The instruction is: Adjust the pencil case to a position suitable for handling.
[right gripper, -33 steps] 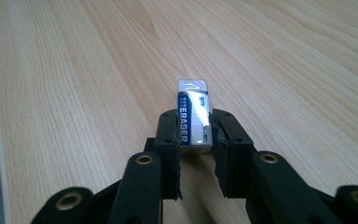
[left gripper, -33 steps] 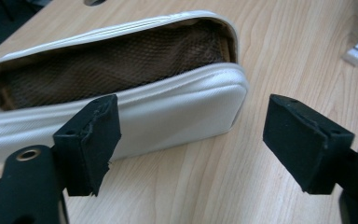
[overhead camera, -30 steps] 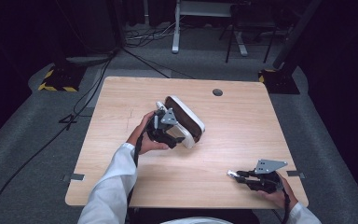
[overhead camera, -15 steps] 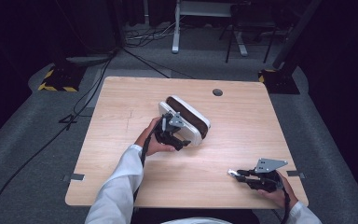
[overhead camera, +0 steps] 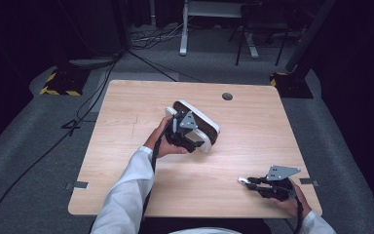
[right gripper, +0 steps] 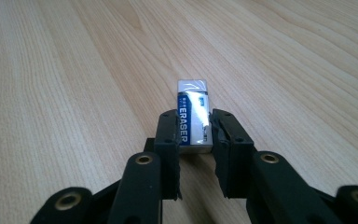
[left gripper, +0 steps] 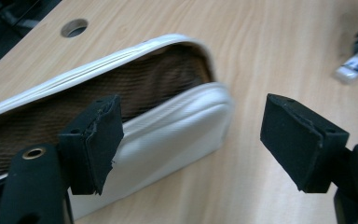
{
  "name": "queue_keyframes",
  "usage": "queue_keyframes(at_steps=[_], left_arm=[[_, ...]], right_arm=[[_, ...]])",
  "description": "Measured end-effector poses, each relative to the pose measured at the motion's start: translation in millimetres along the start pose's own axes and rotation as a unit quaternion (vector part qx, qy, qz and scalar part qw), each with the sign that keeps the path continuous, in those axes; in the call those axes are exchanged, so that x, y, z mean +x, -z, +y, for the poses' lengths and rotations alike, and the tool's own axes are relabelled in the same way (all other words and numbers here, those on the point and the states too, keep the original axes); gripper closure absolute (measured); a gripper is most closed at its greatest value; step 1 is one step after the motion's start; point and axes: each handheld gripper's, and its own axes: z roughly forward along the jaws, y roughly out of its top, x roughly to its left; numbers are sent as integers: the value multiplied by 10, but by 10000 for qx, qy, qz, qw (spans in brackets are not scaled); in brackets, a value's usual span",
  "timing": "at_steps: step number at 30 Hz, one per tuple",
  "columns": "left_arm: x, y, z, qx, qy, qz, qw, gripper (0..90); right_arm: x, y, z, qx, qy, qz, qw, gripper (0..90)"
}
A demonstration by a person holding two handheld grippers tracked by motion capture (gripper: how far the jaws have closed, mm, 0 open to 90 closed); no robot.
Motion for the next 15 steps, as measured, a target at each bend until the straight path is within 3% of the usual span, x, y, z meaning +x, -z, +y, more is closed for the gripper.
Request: queue_keyframes(at_steps=[7,10,12,15], left_arm=[[218,-82,43,284,66,-24,9996,197],[207,-158,69,527,-94,-161,9984,249],[188,-176,81,523,-89,-206,9984,258],[155,-189,79,480,-112,-381,9981,353]], right_arm=[[-1,5,-4,1,-4,-7,10000,730],[-2,5,-4,3,-1,-9,10000,730],[1,4,-6,-17,0,-8,10000,730],[0,6,-7,-13,5,-4,10000,730]])
